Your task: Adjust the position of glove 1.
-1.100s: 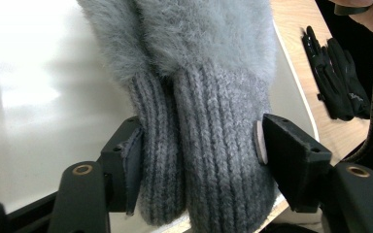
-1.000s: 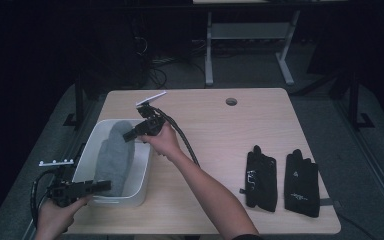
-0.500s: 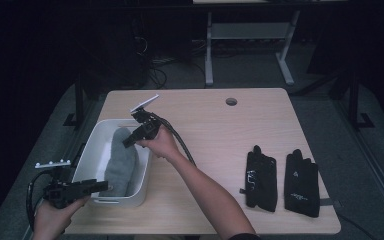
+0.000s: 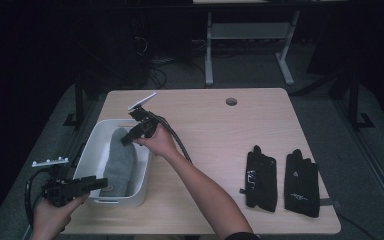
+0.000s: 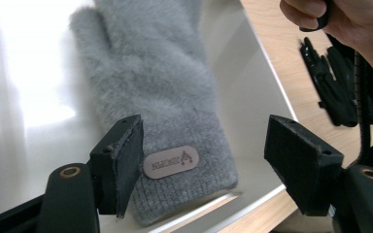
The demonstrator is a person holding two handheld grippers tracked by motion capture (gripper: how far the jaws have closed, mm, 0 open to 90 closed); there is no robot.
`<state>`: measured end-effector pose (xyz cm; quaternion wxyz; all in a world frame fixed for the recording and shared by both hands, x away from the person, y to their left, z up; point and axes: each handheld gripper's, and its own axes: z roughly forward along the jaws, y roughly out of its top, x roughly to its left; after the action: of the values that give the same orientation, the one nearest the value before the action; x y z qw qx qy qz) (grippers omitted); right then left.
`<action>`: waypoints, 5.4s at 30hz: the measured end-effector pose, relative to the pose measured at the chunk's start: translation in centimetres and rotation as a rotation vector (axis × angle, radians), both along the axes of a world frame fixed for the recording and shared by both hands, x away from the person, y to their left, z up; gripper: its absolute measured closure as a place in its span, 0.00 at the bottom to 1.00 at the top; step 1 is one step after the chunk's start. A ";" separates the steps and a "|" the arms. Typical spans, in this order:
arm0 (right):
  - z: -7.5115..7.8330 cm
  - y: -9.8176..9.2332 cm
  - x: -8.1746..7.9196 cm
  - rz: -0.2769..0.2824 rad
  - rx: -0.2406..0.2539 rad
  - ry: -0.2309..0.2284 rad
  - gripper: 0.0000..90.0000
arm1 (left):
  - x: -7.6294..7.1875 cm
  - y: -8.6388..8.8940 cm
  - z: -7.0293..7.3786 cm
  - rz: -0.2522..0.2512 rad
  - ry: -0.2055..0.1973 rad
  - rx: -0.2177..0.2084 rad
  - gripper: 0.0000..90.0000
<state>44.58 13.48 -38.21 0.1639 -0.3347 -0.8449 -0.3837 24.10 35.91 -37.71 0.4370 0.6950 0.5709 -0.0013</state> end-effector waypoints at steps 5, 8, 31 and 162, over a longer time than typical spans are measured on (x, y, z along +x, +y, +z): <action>1.3 -1.6 0.3 -0.027 0.029 -0.020 0.65 | 0.1 -0.4 0.5 -0.011 -0.015 0.004 0.33; 1.6 -2.1 0.3 -0.027 0.036 -0.019 0.65 | 0.1 -0.5 0.7 -0.016 -0.024 0.007 0.33; 3.6 -6.7 -0.4 -0.031 0.155 -0.015 0.56 | 1.0 -3.3 2.4 -0.063 -0.079 -0.009 0.32; 2.9 -33.8 -6.8 -0.338 0.166 -0.042 0.48 | 4.9 -23.6 2.3 -0.438 -0.107 -0.006 0.29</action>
<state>37.73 -20.33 -35.28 0.1068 -0.4490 -0.7454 -0.4811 29.00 12.30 -35.44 0.4578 0.8003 0.3823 -0.0612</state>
